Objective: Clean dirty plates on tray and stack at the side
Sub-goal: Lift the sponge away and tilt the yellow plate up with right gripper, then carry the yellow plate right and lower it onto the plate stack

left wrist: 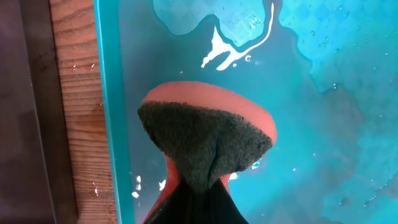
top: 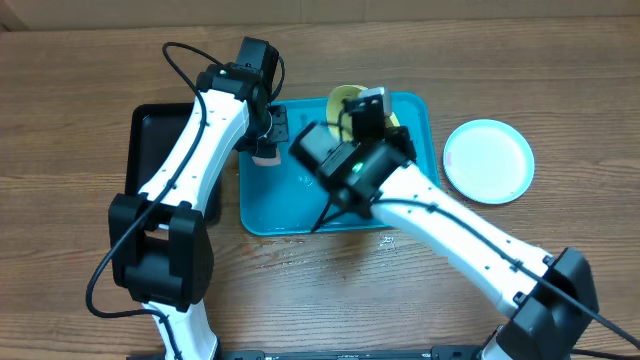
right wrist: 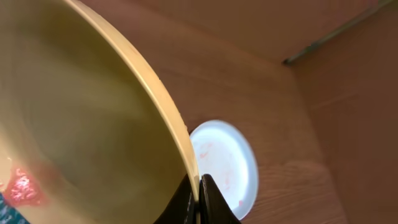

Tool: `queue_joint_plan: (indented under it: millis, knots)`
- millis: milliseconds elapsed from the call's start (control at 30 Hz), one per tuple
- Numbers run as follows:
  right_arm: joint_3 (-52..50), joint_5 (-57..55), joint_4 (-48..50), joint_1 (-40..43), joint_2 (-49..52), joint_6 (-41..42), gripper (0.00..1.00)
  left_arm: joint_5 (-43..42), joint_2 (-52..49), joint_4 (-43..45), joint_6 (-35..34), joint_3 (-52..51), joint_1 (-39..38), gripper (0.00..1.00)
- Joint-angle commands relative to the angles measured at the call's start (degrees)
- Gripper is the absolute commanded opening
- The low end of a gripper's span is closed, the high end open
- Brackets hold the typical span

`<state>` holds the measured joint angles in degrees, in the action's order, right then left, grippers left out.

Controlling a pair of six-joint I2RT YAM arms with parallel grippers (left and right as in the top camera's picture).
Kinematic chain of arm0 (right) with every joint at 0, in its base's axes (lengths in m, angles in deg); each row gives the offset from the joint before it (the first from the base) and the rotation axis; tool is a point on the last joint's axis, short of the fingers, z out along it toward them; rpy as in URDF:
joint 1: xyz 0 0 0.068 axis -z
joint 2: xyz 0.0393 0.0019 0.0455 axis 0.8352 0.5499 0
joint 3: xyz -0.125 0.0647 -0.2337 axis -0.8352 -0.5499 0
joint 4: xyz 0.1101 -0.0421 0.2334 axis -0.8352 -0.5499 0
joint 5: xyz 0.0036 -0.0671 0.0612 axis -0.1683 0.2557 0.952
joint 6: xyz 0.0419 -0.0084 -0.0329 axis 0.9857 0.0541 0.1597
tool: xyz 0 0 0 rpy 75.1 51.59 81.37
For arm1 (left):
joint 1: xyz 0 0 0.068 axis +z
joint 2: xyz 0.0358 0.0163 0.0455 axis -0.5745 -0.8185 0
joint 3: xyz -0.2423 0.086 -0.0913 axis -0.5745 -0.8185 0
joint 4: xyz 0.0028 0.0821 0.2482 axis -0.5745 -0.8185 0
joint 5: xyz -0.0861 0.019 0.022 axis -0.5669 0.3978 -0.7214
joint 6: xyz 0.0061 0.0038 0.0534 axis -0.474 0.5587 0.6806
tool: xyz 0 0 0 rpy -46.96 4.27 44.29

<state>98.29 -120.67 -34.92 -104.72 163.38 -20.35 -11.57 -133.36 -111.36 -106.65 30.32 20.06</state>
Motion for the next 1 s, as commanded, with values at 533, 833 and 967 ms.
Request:
queue_joint_plan:
  millis: [533, 833, 967]
  knots:
    - [0.9, -20.2, -1.4, -4.8, -2.0, 6.3, 0.04, -0.7, -0.9, 0.9, -0.6, -0.9, -0.4, 0.05]
    - [0.5, -5.6, -1.8, -1.7, -2.0, 14.5, 0.04, -0.6, -0.9, 0.9, -0.6, -0.9, -0.4, 0.04]
    - [0.1, 13.4, -1.3, 4.8, -2.0, 14.5, 0.04, -0.7, -0.9, 0.9, -0.6, -0.9, -0.4, 0.04]
